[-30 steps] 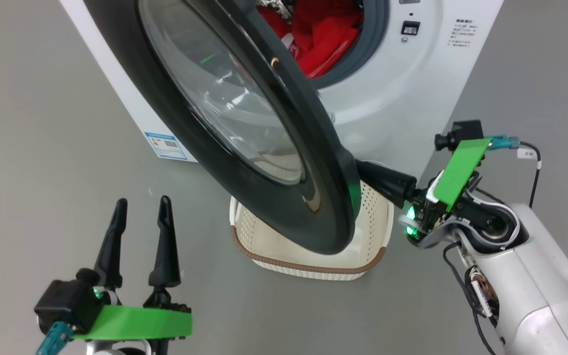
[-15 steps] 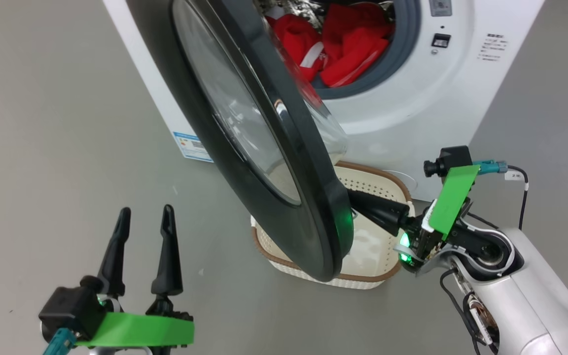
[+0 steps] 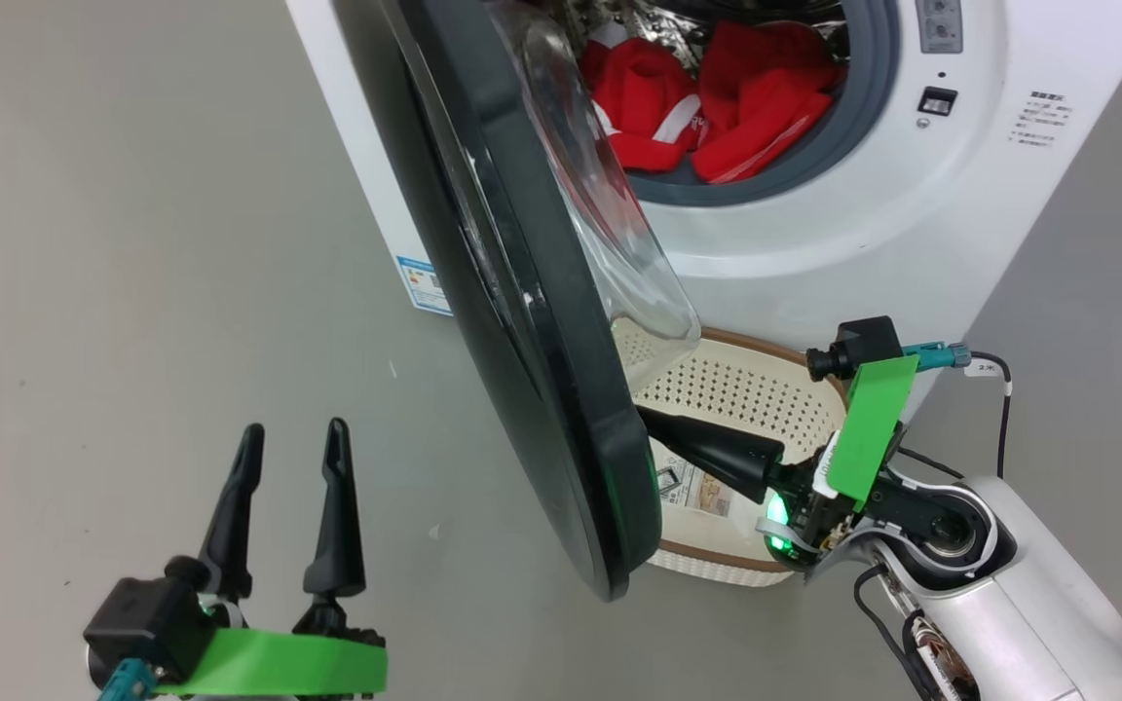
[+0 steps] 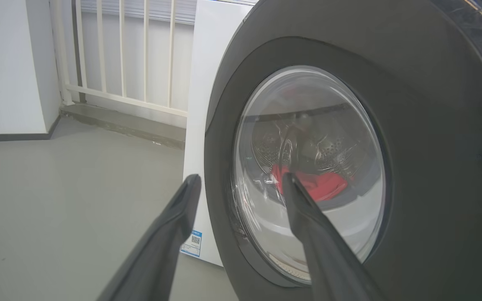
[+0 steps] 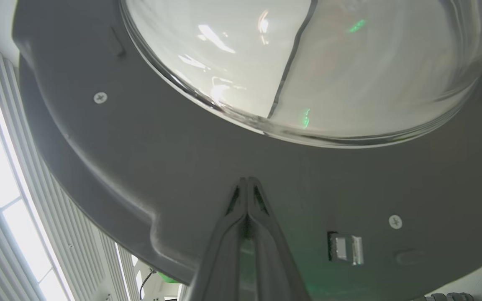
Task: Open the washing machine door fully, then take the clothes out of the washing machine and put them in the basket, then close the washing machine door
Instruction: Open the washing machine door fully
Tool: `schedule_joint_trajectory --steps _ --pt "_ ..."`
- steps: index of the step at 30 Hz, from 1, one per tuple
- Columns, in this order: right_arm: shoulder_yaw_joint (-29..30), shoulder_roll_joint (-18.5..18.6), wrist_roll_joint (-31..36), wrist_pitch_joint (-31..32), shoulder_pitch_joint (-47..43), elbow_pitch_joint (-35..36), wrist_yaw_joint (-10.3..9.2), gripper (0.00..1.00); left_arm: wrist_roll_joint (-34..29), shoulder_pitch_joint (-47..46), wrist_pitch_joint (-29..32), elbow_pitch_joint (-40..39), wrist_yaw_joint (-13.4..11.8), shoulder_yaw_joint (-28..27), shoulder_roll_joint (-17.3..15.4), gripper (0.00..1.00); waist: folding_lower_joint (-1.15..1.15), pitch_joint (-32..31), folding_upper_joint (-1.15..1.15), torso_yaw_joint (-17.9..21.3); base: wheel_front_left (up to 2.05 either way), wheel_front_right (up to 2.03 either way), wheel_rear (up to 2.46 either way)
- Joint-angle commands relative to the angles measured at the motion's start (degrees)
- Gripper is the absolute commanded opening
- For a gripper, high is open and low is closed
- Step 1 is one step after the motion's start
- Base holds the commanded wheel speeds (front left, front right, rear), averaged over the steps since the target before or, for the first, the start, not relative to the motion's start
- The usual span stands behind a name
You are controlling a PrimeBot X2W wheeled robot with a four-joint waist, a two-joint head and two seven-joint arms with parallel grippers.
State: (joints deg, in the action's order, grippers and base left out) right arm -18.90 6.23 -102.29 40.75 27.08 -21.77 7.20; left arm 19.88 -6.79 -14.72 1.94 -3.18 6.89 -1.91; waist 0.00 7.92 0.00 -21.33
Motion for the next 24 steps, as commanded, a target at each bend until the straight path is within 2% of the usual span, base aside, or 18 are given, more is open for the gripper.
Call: schedule_joint_trajectory --steps 1,24 --pt "-1.3 -0.7 -0.7 -0.5 -0.6 2.2 0.29 0.0 0.5 0.2 -0.3 -1.6 -0.5 -1.7 -1.0 1.0 0.0 -0.2 0.0 -0.6 0.0 0.0 0.0" --pt "-10.5 3.6 -7.6 -4.3 -0.4 5.1 0.29 0.0 1.9 0.9 -0.3 -1.8 -1.2 -0.6 -1.0 1.0 0.0 0.0 0.0 -6.2 0.0 0.0 0.0"
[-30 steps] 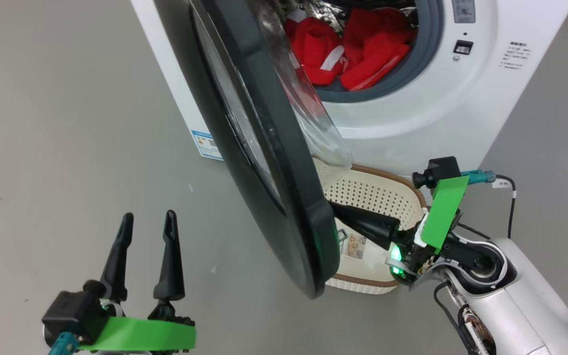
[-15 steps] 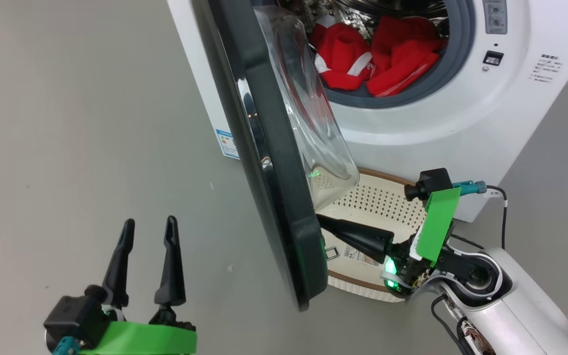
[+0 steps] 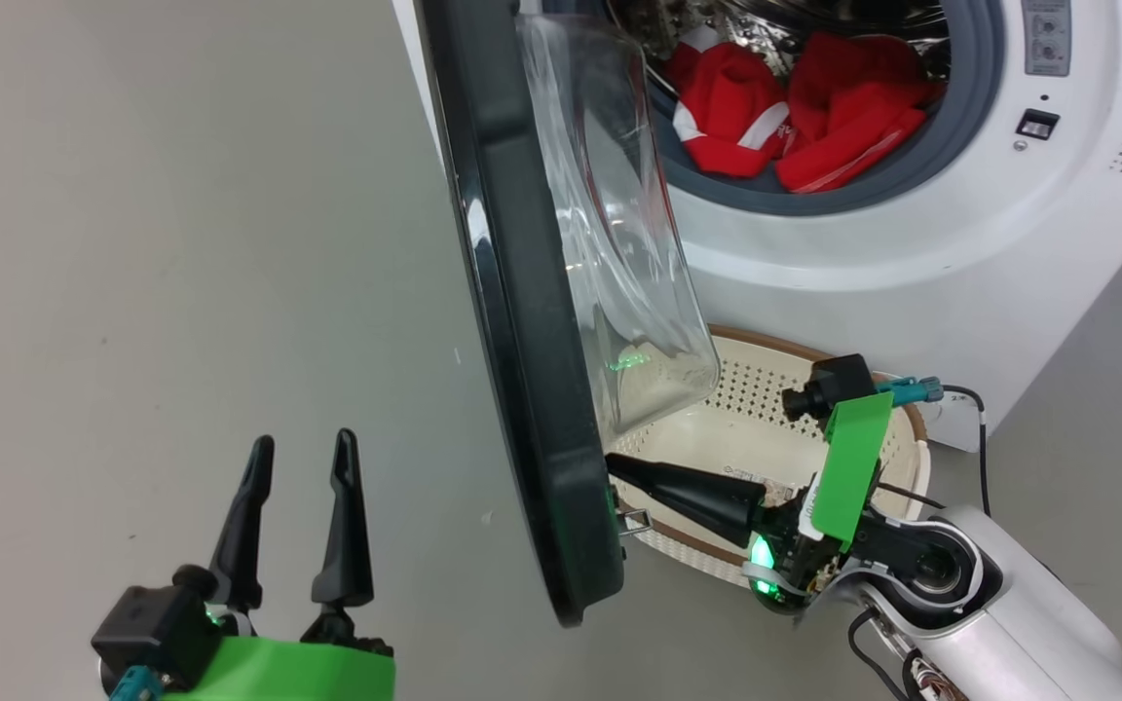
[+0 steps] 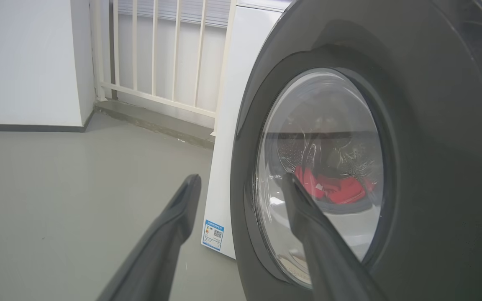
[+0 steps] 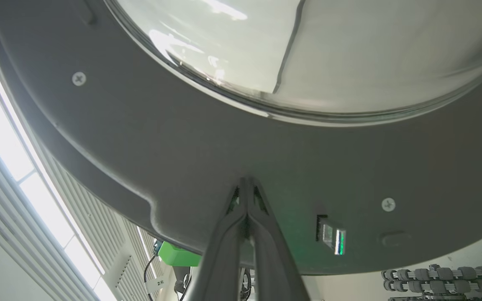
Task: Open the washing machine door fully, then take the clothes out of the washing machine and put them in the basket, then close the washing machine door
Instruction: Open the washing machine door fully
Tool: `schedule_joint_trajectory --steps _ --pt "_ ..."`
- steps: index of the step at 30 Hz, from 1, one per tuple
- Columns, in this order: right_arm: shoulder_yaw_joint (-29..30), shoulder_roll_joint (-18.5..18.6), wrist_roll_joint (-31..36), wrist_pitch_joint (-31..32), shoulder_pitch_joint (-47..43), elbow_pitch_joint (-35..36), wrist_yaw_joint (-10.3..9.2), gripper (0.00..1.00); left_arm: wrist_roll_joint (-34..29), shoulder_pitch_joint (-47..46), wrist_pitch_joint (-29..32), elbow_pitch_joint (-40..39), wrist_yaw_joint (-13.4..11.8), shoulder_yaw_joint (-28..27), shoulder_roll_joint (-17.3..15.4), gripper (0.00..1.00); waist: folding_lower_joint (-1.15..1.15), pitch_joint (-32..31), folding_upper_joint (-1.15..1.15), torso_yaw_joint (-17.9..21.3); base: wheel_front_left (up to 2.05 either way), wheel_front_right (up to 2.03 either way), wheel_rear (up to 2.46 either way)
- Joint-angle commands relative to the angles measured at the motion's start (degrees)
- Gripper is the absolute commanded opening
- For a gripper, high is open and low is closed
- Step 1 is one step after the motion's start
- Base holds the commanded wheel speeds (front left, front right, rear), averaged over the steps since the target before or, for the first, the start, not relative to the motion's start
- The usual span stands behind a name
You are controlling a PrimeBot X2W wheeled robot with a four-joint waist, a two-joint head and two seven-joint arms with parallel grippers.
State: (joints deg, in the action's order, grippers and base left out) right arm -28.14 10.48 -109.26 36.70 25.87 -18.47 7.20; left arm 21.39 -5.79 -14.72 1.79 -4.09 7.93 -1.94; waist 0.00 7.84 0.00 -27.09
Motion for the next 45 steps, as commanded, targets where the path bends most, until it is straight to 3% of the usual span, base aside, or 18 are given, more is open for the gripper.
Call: schedule_joint_trajectory --steps 1,20,27,28,30,31,40,45 --pt "-1.6 -0.5 -1.0 -0.5 1.0 1.9 0.29 0.0 0.5 -0.1 -0.3 -1.7 -0.3 -1.6 -0.9 1.0 0.0 0.0 0.0 -0.6 0.0 0.0 0.0" --pt "-8.2 3.5 -6.3 -5.5 3.6 4.1 0.29 0.0 0.9 0.2 -0.3 -1.7 -0.5 -1.3 -0.9 1.0 0.0 0.3 0.0 -2.6 0.0 0.0 0.0" --pt "-8.8 5.1 -3.3 -12.0 4.8 4.2 0.29 0.0 0.8 0.1 -0.3 -1.6 -0.4 -1.3 -0.9 1.0 0.0 0.1 0.0 -1.7 0.0 0.0 0.0" --pt "-9.1 5.5 -1.6 -13.4 5.0 4.1 0.29 0.15 0.8 0.1 -0.3 -1.6 -0.3 -1.4 -0.9 1.0 0.0 0.1 0.0 -1.6 0.0 0.0 0.0" --pt "-9.7 6.0 1.6 -16.3 5.3 3.6 0.29 0.87 0.7 0.1 -0.3 -1.5 -0.3 -1.3 -0.9 1.0 0.0 0.0 0.0 -1.3 0.0 0.0 0.0" --pt "-9.9 6.1 3.1 -17.5 5.4 3.5 0.29 1.0 0.7 0.0 -0.3 -1.5 -0.2 -1.3 -0.9 1.0 0.0 -0.1 0.0 -1.2 0.0 0.0 0.0" --pt "-13.4 8.2 24.5 -33.9 6.9 2.2 0.29 1.0 0.6 0.0 -0.3 -1.1 0.4 -1.8 -0.9 1.0 0.0 -0.7 0.0 0.3 0.0 0.0 0.0" --pt "-14.3 8.2 37.6 -45.1 6.8 -2.8 0.29 1.0 0.2 0.1 -0.3 -0.4 0.3 -2.1 -0.9 1.0 0.0 -1.3 0.0 0.9 0.0 0.0 0.0"
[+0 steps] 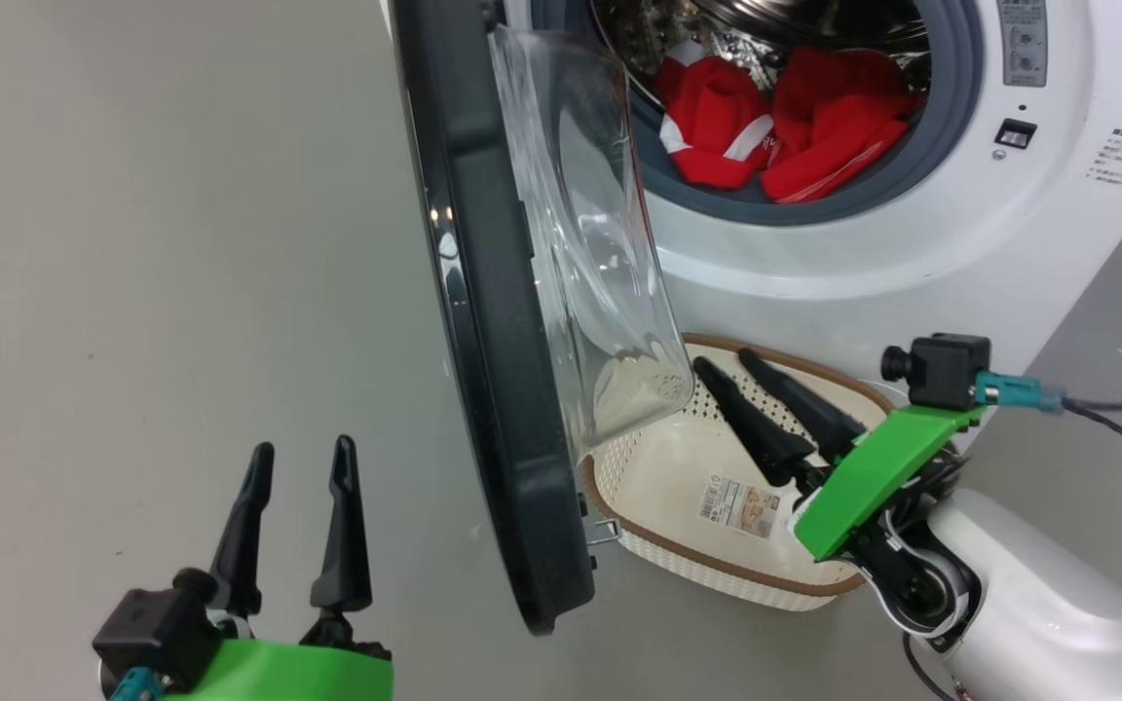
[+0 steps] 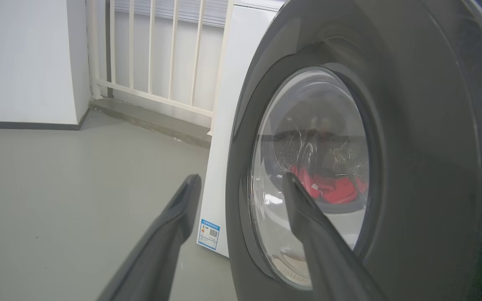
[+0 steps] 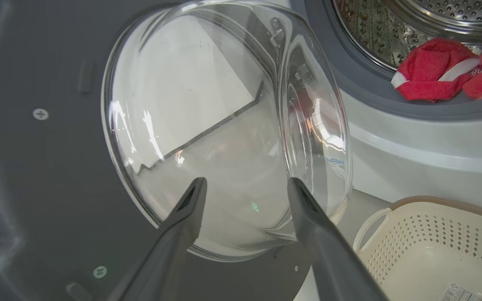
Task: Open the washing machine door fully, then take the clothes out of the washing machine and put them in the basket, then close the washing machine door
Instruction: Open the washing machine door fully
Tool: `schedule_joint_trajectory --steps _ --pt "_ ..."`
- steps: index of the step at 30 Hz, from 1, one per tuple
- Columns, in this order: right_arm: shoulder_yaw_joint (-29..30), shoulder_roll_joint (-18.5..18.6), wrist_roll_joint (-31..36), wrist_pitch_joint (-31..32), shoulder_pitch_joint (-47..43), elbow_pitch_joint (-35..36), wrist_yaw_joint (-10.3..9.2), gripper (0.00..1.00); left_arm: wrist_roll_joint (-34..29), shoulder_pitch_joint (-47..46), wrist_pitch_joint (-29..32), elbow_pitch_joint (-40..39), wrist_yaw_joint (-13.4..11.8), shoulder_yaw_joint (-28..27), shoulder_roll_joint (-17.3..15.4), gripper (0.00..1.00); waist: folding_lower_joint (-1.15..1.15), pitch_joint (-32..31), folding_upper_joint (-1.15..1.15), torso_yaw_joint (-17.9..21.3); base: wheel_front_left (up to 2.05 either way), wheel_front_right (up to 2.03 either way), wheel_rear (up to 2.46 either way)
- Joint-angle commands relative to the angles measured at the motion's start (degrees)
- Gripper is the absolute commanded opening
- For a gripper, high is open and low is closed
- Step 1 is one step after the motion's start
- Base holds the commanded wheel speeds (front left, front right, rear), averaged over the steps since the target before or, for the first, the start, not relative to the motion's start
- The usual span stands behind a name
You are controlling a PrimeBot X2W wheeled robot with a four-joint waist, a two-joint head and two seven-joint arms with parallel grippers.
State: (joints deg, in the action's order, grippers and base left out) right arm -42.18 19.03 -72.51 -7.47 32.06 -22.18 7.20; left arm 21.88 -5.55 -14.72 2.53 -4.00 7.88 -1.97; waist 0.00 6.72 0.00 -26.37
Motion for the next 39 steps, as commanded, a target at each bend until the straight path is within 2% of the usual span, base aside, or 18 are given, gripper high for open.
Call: schedule_joint_trajectory --steps 1,6,12,18,22,28,39 --pt "-0.2 -0.4 0.9 -0.9 0.7 0.9 0.29 1.0 -0.3 -0.2 -0.3 -1.2 0.2 -2.1 -0.9 1.0 0.0 -0.2 0.0 0.2 0.0 0.0 0.0" --pt "1.8 -1.9 12.6 -6.2 0.5 -4.5 0.29 1.0 -1.1 -0.2 -0.3 -2.0 0.1 -2.7 -0.9 1.0 0.0 -0.4 0.0 0.7 0.0 0.0 0.0" --pt "10.5 -4.9 29.4 -7.5 -1.3 -7.2 0.29 1.0 -1.2 0.2 -0.3 -3.5 -0.8 -3.1 -0.9 1.0 0.0 -0.3 0.0 0.9 0.0 0.0 0.0" --pt "23.2 -10.5 47.5 -7.5 -6.7 -2.1 0.29 1.0 -1.2 0.3 -0.3 -4.2 -1.6 -3.0 -0.9 1.0 0.0 0.1 0.0 0.9 0.0 0.0 0.0" --pt "28.8 -13.7 55.3 -7.5 -10.6 2.1 0.29 1.0 -1.5 0.1 -0.3 -4.4 -1.7 -2.9 -0.9 1.0 0.0 0.5 0.0 0.9 0.0 0.0 0.0" --pt "32.8 -15.8 60.5 -7.5 -15.1 6.8 0.29 1.0 -1.8 -0.1 -0.3 -4.7 -1.9 -2.7 -0.9 1.0 0.0 0.8 0.0 0.9 0.0 0.0 0.0" --pt "31.6 -16.1 59.6 -7.5 -18.3 8.1 0.29 1.0 -1.9 -0.2 -0.3 -4.1 -2.2 -2.5 -0.9 1.0 0.0 1.0 0.0 1.4 0.0 0.0 0.0"
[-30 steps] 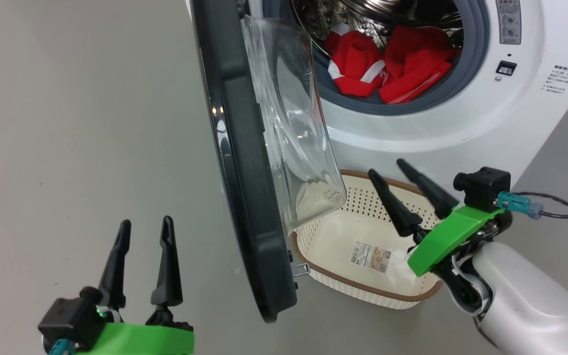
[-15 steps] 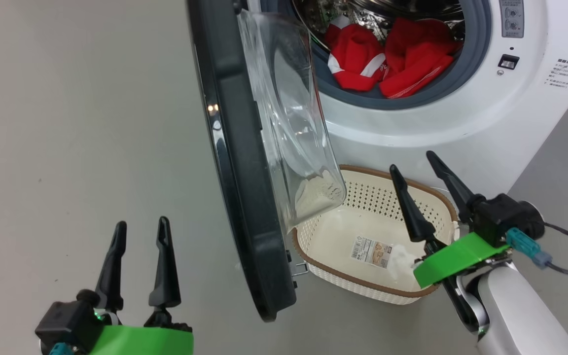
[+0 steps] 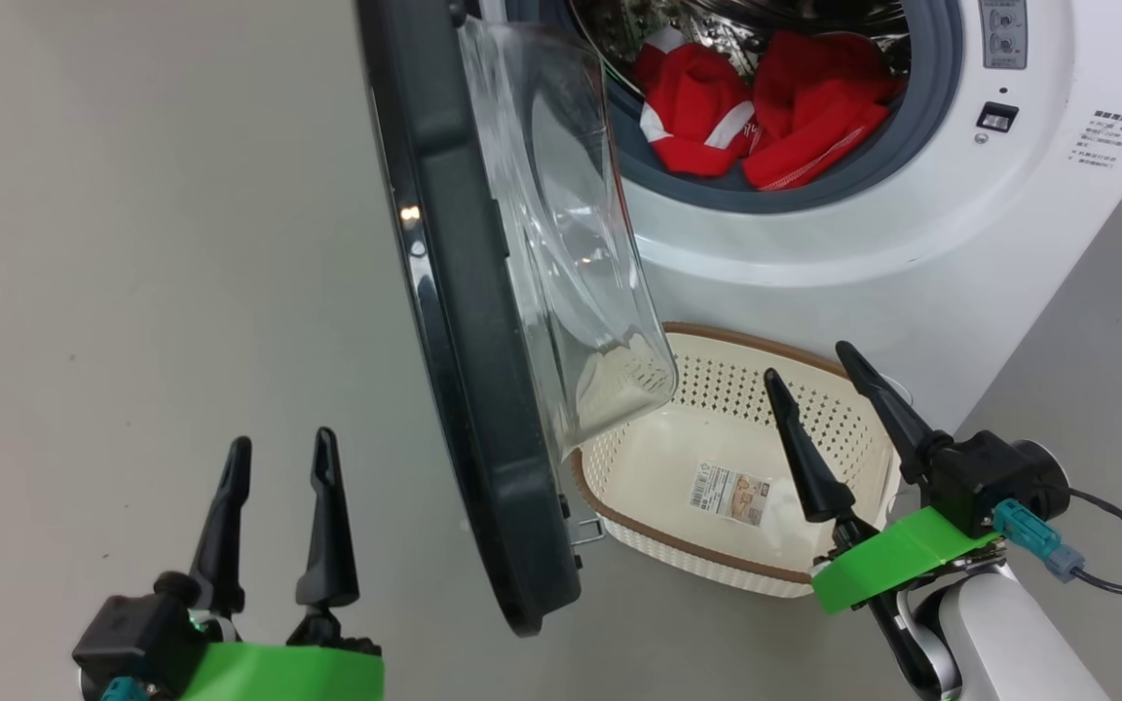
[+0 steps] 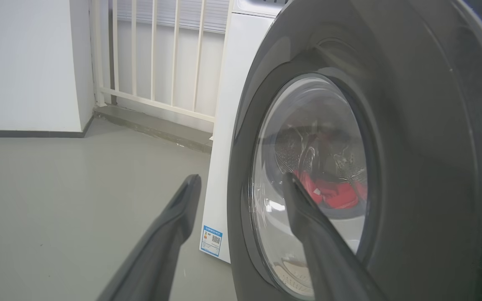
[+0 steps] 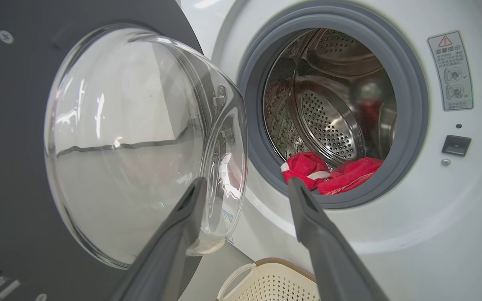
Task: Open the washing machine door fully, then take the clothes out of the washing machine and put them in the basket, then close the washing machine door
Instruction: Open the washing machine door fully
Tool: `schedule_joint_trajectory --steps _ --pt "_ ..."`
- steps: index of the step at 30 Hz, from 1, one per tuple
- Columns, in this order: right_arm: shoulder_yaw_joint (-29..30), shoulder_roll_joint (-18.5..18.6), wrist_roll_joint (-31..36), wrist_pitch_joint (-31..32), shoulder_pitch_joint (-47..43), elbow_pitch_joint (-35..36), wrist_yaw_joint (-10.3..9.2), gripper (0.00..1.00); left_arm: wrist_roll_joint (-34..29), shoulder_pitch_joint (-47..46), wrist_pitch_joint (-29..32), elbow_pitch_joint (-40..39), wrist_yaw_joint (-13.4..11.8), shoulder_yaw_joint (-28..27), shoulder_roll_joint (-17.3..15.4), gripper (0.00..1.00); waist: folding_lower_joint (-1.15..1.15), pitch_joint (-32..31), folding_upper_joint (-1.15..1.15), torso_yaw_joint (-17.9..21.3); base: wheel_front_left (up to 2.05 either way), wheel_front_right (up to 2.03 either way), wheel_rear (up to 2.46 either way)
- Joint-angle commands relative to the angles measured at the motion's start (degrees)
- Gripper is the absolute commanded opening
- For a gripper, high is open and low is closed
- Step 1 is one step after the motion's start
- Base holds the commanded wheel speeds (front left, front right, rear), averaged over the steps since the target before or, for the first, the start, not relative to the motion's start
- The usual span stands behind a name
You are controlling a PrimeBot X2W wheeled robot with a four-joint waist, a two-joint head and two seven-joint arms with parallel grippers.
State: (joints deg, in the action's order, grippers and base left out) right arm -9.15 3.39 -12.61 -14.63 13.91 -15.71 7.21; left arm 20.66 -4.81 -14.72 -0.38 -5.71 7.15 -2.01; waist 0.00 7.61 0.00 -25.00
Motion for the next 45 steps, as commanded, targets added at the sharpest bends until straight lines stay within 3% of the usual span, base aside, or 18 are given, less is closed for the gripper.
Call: schedule_joint_trajectory --steps 1,6,8,9,11,16,31,39,45 --pt "-1.4 -0.5 -0.3 -0.4 -0.1 1.6 0.28 1.0 -0.6 -0.9 -0.3 -1.2 -0.5 -1.7 -0.9 1.0 0.0 0.2 0.0 0.1 0.0 0.0 0.0" --pt "-1.2 -0.5 -0.3 -0.4 0.0 1.6 0.28 1.0 -0.5 -0.9 -0.3 -0.8 -0.5 -1.4 -0.9 1.0 0.0 0.3 0.0 0.1 0.0 0.0 0.0" --pt "-1.2 -0.5 -0.4 -0.4 0.0 1.6 0.28 1.0 -0.6 -0.9 -0.3 -0.7 -0.5 -1.3 -0.9 0.95 0.0 0.3 0.0 0.1 0.0 0.0 0.0" --pt "-1.3 -0.5 -0.8 -0.4 0.0 1.5 0.28 1.0 -0.5 -0.9 -0.3 -0.6 -0.5 -1.2 -0.9 0.41 0.0 0.3 0.0 0.1 0.0 0.0 0.0" --pt "-1.4 -0.5 -1.2 -0.4 0.1 1.3 0.28 1.0 -0.4 -1.1 -0.3 -0.5 -0.4 -1.1 -0.9 0.0 0.0 0.3 0.0 0.0 0.0 0.0 0.0" --pt "-1.4 -0.5 -1.3 -0.4 0.7 0.9 0.28 1.0 -0.5 -1.6 -0.3 -1.8 -0.4 -0.6 -0.9 0.0 0.0 0.3 0.0 0.0 0.0 0.0 0.0" --pt "-0.8 -0.5 -2.0 -0.3 1.3 0.1 0.28 1.0 -3.8 -3.9 -0.3 -17.0 -0.7 1.2 -0.9 0.0 0.0 0.0 0.0 0.4 0.0 0.0 0.0" --pt "-0.9 -0.5 -2.6 -0.3 1.4 0.0 0.28 1.0 -6.2 -5.0 0.7 -23.6 0.0 6.0 -0.9 0.0 0.0 -0.4 0.0 0.9 0.0 0.0 0.0" --pt "-0.8 -0.5 -2.6 -0.3 1.6 -0.1 0.28 1.0 -5.8 -5.9 4.5 -24.9 2.0 12.5 -0.9 0.0 0.0 -0.3 0.0 1.3 0.0 0.0 0.0"
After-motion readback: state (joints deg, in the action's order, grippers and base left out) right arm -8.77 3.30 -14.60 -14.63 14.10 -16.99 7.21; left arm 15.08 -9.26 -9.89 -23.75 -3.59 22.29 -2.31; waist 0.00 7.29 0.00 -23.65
